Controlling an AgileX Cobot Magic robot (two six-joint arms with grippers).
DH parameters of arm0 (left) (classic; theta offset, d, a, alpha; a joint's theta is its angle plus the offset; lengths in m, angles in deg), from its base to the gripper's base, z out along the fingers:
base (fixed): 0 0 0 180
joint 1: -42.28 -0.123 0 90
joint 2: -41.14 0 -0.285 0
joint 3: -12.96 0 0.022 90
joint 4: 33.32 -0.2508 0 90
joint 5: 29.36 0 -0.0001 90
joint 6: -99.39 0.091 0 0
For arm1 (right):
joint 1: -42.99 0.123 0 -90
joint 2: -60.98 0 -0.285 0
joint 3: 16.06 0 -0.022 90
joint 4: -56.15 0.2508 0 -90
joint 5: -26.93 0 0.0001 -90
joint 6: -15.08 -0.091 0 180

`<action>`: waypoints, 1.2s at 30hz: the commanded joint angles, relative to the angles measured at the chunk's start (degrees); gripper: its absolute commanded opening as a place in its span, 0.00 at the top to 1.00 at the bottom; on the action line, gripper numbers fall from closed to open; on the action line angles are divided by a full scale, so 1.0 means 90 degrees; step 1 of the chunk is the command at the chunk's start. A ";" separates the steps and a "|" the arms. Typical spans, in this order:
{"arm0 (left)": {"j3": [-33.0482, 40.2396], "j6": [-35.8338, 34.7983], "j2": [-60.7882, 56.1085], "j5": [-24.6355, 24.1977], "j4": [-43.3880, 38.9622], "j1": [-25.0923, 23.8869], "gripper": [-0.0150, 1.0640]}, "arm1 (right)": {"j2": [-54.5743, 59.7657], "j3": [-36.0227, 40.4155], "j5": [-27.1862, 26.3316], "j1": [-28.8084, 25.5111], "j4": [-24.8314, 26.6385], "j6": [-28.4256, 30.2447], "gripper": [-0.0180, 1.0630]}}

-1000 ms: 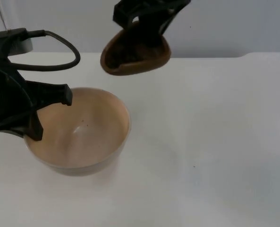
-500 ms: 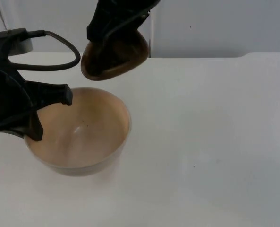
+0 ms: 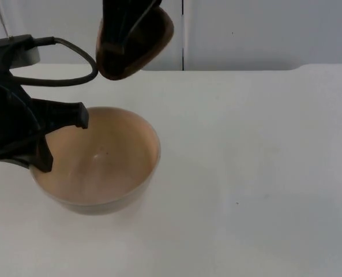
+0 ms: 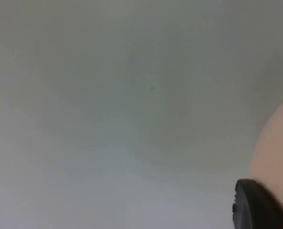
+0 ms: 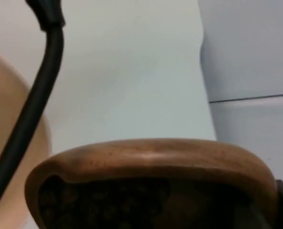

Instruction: Pick up the bowl with the left hand and pour the coffee beans from the cup into the bowl with the right hand.

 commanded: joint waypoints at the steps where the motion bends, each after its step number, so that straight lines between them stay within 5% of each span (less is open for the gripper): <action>1: -0.0024 -0.0027 -0.0043 0.0005 0.0129 -0.0018 0.99 | -0.0027 -0.0063 -0.0077 0.0142 -0.0383 0.0070 0.98; 14: -0.0024 -0.0027 -0.0043 0.0047 0.0175 -0.0018 0.99 | -0.0039 -0.0063 0.0075 0.0570 -0.1609 0.0159 0.98; 36: -0.0024 -0.0027 -0.0043 0.0042 0.0227 -0.0018 0.99 | -0.0053 -0.0063 0.0442 0.1097 -0.2713 0.0156 0.98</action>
